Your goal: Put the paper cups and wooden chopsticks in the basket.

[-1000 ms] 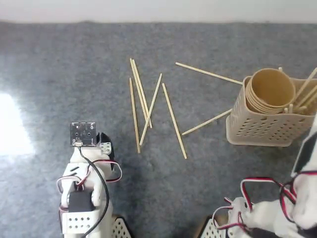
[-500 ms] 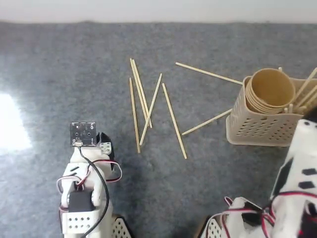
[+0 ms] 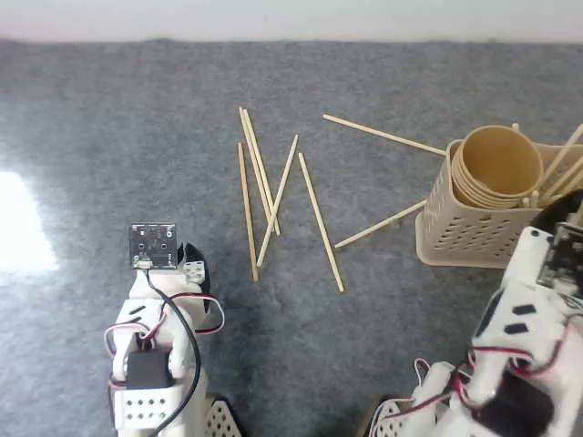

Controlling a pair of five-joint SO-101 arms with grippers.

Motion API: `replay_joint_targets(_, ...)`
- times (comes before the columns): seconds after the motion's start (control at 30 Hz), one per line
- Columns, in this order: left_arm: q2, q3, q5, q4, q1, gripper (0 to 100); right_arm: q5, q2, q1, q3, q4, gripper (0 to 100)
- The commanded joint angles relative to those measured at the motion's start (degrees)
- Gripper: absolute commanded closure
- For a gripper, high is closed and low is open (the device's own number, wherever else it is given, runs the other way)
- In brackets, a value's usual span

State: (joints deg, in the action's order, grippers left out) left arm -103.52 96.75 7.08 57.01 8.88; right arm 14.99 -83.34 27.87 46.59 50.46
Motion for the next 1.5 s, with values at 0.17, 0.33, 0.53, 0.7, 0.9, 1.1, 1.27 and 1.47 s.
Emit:
replay_joint_targets(0.17,-0.7,-0.31,-0.44,-1.14,0.0,98,2.29,5.76,1.71,9.67,-20.0,99.2)
replay_joint_targets(0.33,-0.7,-0.31,-0.44,-1.23,0.0,98,1.93,15.08,2.68,10.46,-28.97,99.1)
replay_joint_targets(0.53,-0.7,-0.31,-0.44,-1.23,0.0,98,-0.44,23.08,3.03,10.46,-34.86,99.1)
replay_joint_targets(0.7,-0.7,-0.31,-0.44,-1.23,0.0,98,-1.32,24.4,2.77,10.55,-34.95,99.1)
replay_joint_targets(0.9,-0.7,-0.31,-0.44,-1.23,0.0,98,-0.79,26.59,2.86,11.16,-34.86,98.3)
replay_joint_targets(1.1,-0.7,-0.31,-0.44,-1.23,0.0,98,-0.7,29.49,2.95,11.16,-34.51,83.5)
replay_joint_targets(1.27,-0.7,-0.31,-0.44,-1.23,0.0,98,2.37,30.99,2.68,11.16,-35.03,87.8)
replay_joint_targets(1.47,-0.7,-0.31,-0.44,-1.23,0.0,98,2.37,30.9,2.68,11.16,-35.03,88.1)
